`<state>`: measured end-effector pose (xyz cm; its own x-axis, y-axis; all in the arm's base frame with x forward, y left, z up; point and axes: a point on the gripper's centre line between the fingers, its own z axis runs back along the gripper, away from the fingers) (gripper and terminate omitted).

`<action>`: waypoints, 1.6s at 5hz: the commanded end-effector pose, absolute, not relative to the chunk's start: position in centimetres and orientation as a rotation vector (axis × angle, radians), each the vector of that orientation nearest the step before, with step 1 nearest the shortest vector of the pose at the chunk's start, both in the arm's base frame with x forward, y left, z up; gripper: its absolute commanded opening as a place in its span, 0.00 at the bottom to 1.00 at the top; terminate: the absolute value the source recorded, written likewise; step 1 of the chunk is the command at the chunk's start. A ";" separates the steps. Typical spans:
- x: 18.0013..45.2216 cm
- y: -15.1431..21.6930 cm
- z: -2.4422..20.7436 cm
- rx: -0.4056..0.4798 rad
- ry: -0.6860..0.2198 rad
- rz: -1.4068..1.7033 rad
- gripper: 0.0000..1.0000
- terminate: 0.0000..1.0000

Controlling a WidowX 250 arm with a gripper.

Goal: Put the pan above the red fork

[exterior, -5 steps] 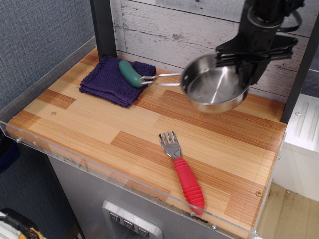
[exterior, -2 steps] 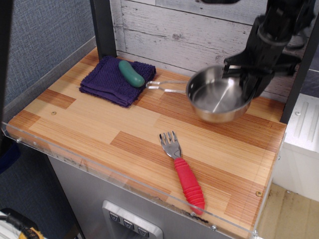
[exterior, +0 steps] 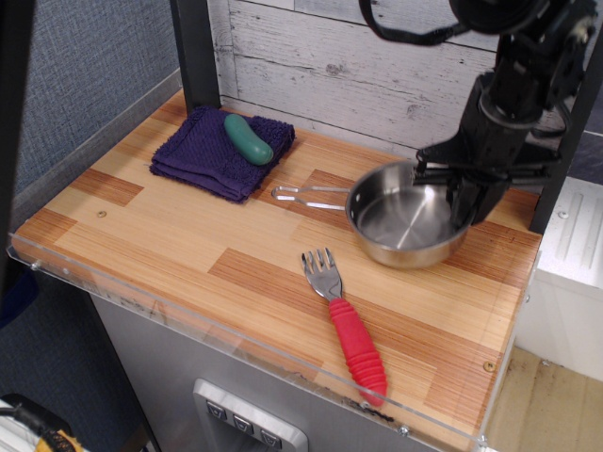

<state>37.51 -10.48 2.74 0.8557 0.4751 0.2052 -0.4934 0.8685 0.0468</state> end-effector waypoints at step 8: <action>34.0 -10.3 11.4 -0.135 -0.345 0.600 1.00 0.00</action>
